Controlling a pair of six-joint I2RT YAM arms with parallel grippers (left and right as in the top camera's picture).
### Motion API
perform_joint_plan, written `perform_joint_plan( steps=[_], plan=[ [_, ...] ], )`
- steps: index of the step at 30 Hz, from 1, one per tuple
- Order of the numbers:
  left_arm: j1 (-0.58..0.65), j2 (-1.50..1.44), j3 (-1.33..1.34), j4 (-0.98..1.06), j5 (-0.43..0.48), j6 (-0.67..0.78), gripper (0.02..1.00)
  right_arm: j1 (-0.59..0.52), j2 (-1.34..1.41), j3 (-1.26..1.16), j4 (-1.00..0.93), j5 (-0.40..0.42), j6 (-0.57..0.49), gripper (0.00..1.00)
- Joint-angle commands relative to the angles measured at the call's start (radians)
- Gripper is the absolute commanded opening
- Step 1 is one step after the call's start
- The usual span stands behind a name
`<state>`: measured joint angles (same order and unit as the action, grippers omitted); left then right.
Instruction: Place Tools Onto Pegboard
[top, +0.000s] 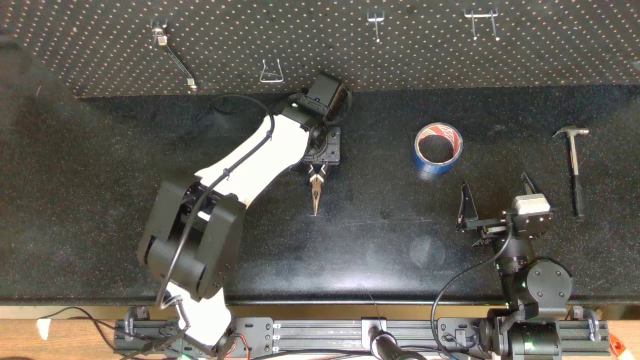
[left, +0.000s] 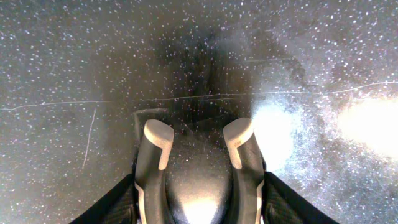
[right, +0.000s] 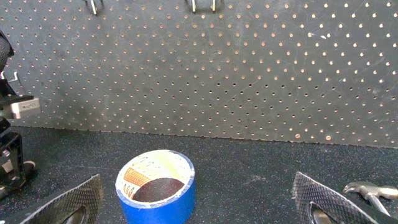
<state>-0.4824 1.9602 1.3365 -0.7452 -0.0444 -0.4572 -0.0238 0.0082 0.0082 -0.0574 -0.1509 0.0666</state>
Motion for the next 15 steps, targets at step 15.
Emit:
perform_joint_plan(
  steps=[15],
  plan=[
    [0.076, -0.917, -0.300, -0.214, -0.133, 0.043, 0.027, 0.007, -0.007, -0.004, -0.003, 0.009, 0.008, 0.993]
  ],
)
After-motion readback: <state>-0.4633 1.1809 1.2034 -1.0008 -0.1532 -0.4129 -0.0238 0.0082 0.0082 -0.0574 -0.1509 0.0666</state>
